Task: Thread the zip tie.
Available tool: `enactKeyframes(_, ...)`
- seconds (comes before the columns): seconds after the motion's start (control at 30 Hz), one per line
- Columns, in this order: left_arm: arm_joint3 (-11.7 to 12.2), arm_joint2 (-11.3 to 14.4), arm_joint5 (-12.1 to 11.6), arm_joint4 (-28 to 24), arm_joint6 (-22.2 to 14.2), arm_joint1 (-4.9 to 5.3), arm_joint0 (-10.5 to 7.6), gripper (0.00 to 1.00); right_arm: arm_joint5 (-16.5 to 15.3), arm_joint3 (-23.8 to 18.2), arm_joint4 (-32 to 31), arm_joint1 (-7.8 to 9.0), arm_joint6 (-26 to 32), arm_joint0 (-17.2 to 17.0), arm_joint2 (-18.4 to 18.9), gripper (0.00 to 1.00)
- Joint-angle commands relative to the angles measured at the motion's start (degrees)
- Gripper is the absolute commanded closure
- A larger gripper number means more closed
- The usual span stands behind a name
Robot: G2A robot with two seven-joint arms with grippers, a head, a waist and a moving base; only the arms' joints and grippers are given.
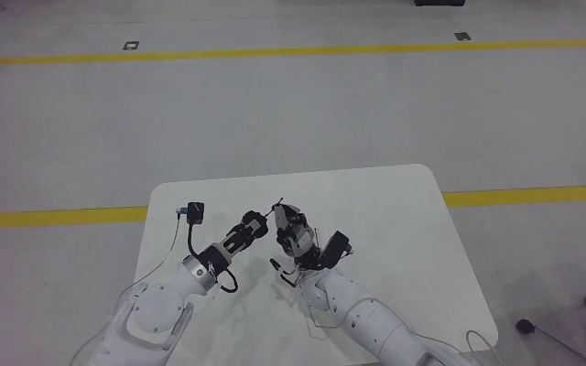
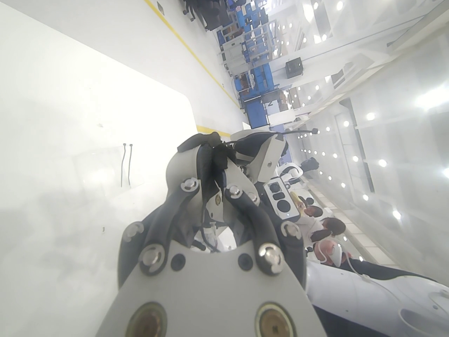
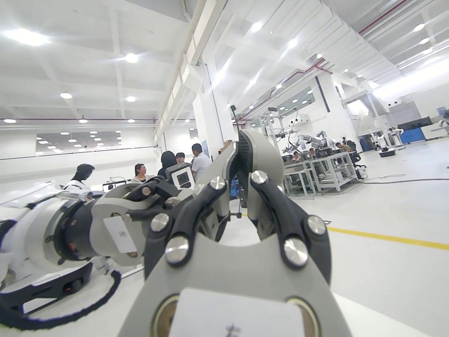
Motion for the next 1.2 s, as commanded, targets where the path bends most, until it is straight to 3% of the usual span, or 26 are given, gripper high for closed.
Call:
enactKeyframes(0.0, 0.0, 0.0, 0.0, 0.0, 0.0, 0.0, 0.0, 1.0, 0.0, 0.07, 0.31, 0.09, 0.08, 0.19, -0.48, 1.0)
enactKeyframes(1.17, 0.0, 0.0, 0.0, 0.0, 0.0, 0.0, 0.0, 1.0, 0.0, 0.68, 5.59, 1.84, 0.37, 1.78, -5.6, 1.0)
